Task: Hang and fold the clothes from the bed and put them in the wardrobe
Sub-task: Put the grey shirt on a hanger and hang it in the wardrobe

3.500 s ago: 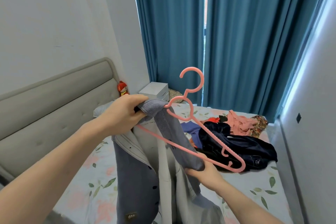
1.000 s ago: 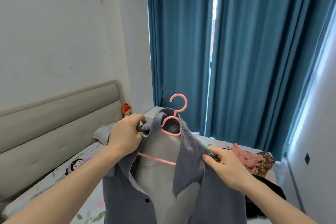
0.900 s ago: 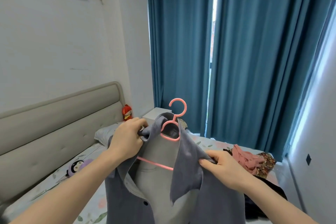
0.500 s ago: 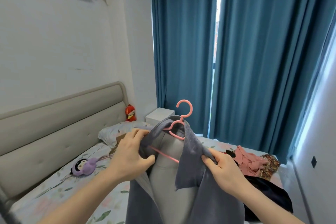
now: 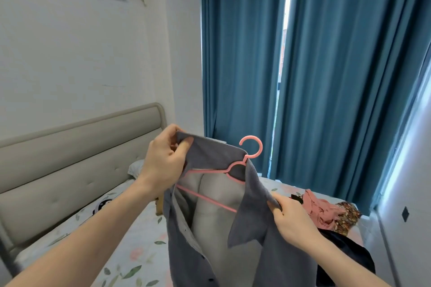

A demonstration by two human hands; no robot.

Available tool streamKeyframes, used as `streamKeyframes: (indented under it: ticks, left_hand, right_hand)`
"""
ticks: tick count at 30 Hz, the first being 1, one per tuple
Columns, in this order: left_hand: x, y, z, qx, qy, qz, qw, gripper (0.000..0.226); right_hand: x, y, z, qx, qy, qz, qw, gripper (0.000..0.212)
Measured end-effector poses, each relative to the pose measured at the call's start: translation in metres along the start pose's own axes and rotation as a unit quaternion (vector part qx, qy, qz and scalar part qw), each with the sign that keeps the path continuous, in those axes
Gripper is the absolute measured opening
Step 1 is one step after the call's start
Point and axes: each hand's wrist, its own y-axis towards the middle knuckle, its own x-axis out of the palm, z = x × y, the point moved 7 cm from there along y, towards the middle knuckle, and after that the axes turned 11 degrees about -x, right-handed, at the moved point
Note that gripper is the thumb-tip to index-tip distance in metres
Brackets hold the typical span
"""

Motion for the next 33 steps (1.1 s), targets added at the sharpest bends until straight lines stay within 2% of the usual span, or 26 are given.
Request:
streamKeyframes:
  ticks: [3,6,8,9,13,15,16,18,20,22,24,26,28,29,33]
  left_hand:
    - [0.002,-0.009,0.033,0.012,-0.067,0.018,0.997,0.017]
    - [0.038,-0.041,0.051,0.045,-0.081,-0.072,0.993,0.019]
    - [0.071,-0.066,0.042,0.049,-0.005,-0.164,0.985,0.019]
    - [0.083,-0.075,0.032,0.057,0.058,-0.183,0.98,0.017]
    - [0.093,-0.082,-0.021,0.059,0.277,-0.19,0.94,0.022]
    - [0.085,-0.084,-0.033,0.053,0.279,-0.239,0.929,0.012]
    - [0.079,-0.086,-0.032,0.057,0.264,-0.273,0.923,0.015]
    - [0.062,-0.086,-0.027,0.057,0.228,-0.328,0.915,0.035]
    - [0.041,-0.071,-0.022,0.042,0.197,-0.31,0.929,0.041]
    - [0.018,-0.045,-0.018,0.053,0.182,-0.209,0.959,0.04]
    - [0.006,-0.027,-0.018,0.088,0.242,-0.137,0.957,0.042]
    - [0.01,-0.02,-0.032,0.097,0.3,-0.15,0.937,0.036]
    - [0.017,-0.022,-0.053,0.055,0.29,-0.199,0.934,0.008]
    - [0.018,-0.024,-0.063,0.04,0.281,-0.205,0.937,0.004]
    - [0.004,-0.029,-0.091,0.003,0.241,-0.163,0.957,0.017]
  right_hand:
    - [0.0,0.007,-0.008,-0.009,-0.02,-0.022,1.0,0.031]
    - [-0.003,0.011,-0.015,-0.015,-0.019,-0.022,0.999,0.03]
    - [-0.003,0.011,-0.023,-0.031,0.002,-0.01,0.999,0.032]
    - [-0.004,0.011,-0.029,-0.043,0.014,-0.002,0.999,0.034]
    - [-0.008,0.007,-0.04,-0.058,0.043,0.028,0.997,0.025]
    - [-0.01,0.001,-0.039,-0.062,0.05,0.035,0.996,0.025]
    - [-0.011,-0.002,-0.038,-0.062,0.051,0.038,0.996,0.025]
    - [-0.015,-0.005,-0.035,-0.06,0.048,0.044,0.996,0.027]
    - [-0.018,-0.005,-0.035,-0.061,0.04,0.049,0.996,0.028]
    - [-0.019,-0.005,-0.041,-0.065,0.036,0.05,0.996,0.028]
    - [-0.016,-0.002,-0.049,-0.077,0.034,0.045,0.995,0.024]
    - [-0.011,-0.001,-0.058,-0.088,0.039,0.044,0.994,0.022]
    - [-0.006,-0.002,-0.065,-0.091,0.051,0.041,0.994,0.026]
    - [-0.002,-0.002,-0.067,-0.092,0.059,0.031,0.993,0.027]
    - [0.023,-0.004,-0.078,-0.103,0.11,-0.048,0.987,0.03]
